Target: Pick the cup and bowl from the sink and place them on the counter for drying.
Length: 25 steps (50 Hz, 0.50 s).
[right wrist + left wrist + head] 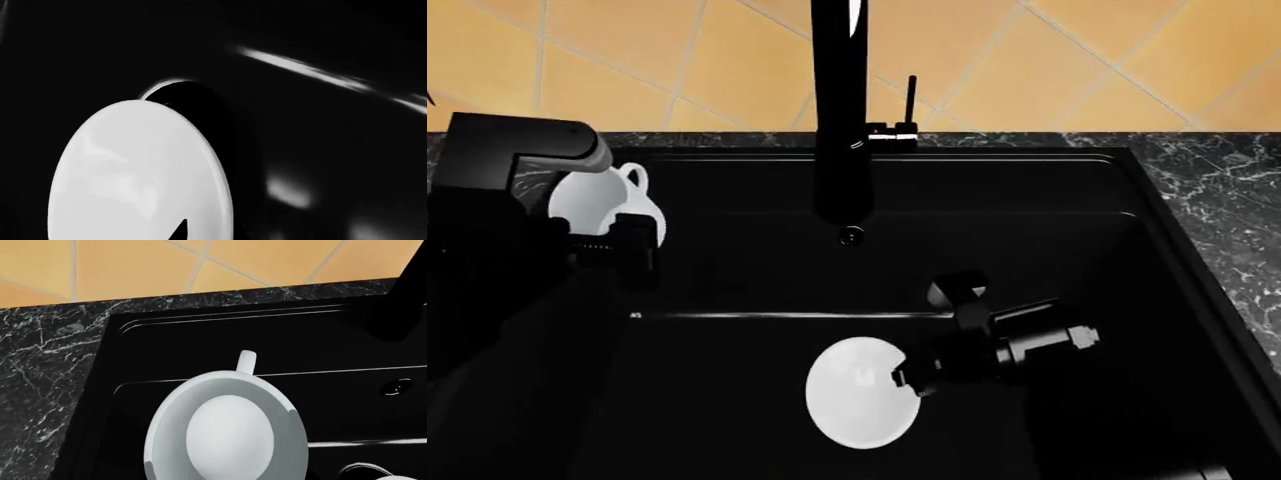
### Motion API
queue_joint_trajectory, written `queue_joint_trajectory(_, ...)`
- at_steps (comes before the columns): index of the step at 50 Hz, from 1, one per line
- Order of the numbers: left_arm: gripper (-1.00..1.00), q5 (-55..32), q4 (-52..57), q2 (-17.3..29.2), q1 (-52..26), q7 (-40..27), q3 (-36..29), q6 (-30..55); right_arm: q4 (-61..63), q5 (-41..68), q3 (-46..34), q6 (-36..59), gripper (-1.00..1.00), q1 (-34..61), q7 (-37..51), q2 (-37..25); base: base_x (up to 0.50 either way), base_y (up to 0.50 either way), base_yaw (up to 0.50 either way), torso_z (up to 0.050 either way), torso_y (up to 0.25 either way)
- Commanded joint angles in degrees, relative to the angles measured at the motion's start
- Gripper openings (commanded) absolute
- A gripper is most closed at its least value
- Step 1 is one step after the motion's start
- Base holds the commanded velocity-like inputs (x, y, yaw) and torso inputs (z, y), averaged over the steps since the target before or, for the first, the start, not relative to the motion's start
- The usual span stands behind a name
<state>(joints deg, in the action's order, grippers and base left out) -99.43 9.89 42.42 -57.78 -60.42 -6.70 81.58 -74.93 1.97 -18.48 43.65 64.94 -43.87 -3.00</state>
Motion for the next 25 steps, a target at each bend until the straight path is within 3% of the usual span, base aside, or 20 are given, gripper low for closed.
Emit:
queue_joint_trajectory(1, -1.0, -1.97, 0.21, 0.79, -0.11, -1.79, -0.09, -1.8, 0.01, -1.13, -0.7, -4.78, -1.0, -0.07, -1.27, 0.2, 0.0, 0.0, 0.0, 0.0, 0.0)
queue_joint_trajectory(24, -1.0, -0.09, -0.04, 1.07, 0.43, 0.36, -1.32, -3.28, -0.01, -1.64, -0.98, -7.55, -1.0, 0.3, 0.23, -0.07, 0.0, 0.0, 0.0, 0.0, 0.0)
queue_joint_trajectory(25, -1.0, 0.15, -0.07, 1.0, 0.55, 0.42, -1.4, -3.41, 8.58, -1.06, 0.07, 1.05, -1.0, -8.29, 1.72, -2.9, 0.0, 0.0, 0.0, 0.0, 0.0)
